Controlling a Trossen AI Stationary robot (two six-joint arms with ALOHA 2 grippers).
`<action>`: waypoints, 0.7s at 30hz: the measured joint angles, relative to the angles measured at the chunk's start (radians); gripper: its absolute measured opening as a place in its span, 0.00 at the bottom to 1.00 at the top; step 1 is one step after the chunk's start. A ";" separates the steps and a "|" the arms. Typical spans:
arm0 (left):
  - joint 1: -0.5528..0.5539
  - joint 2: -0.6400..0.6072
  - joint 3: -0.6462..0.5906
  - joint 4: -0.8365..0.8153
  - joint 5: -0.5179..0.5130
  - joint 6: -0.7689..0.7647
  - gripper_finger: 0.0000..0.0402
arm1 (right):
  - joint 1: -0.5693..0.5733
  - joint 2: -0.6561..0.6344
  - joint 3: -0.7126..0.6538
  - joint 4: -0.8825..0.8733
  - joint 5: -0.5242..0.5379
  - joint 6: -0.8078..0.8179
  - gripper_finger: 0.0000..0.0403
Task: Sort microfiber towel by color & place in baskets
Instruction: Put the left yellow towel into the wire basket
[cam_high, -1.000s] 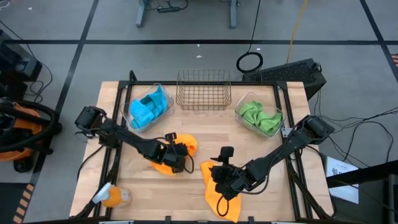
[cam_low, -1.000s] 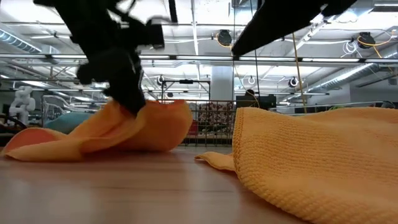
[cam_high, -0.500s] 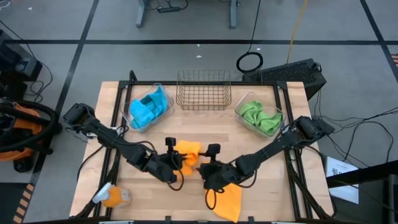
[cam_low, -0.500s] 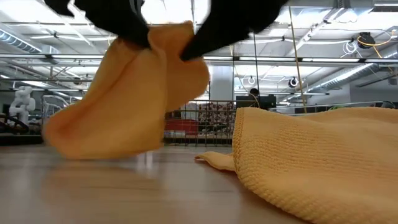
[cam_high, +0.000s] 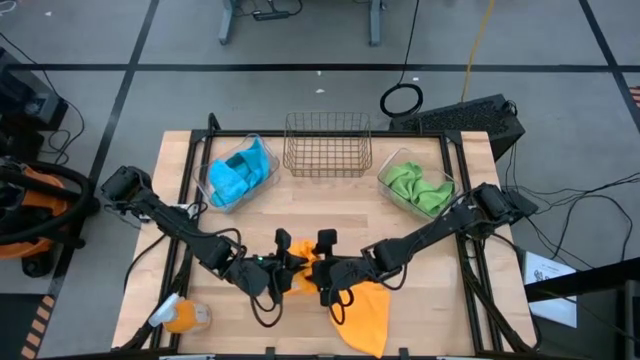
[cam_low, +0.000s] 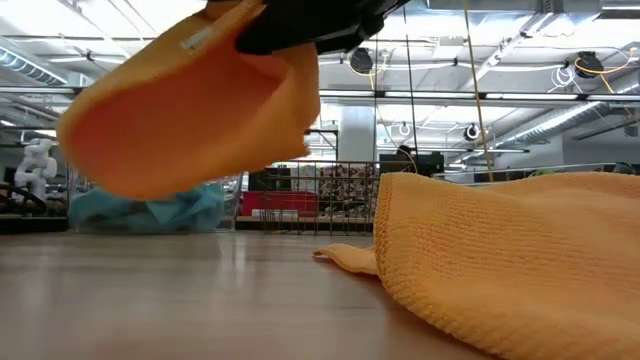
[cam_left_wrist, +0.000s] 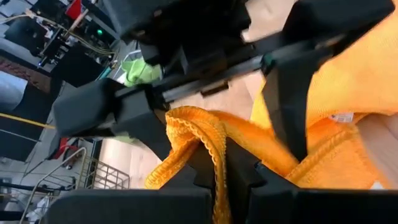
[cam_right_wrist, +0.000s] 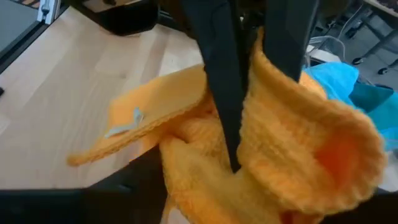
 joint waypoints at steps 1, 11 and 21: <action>0.000 0.000 0.000 0.002 0.001 0.000 0.03 | 0.000 0.000 0.000 0.005 0.000 -0.002 0.58; -0.015 0.000 0.000 0.038 -0.064 -0.163 0.16 | -0.001 0.000 0.000 0.008 0.012 -0.025 0.08; -0.074 0.000 0.056 -0.115 -0.138 -0.350 0.51 | 0.001 -0.030 0.000 -0.068 0.096 -0.045 0.11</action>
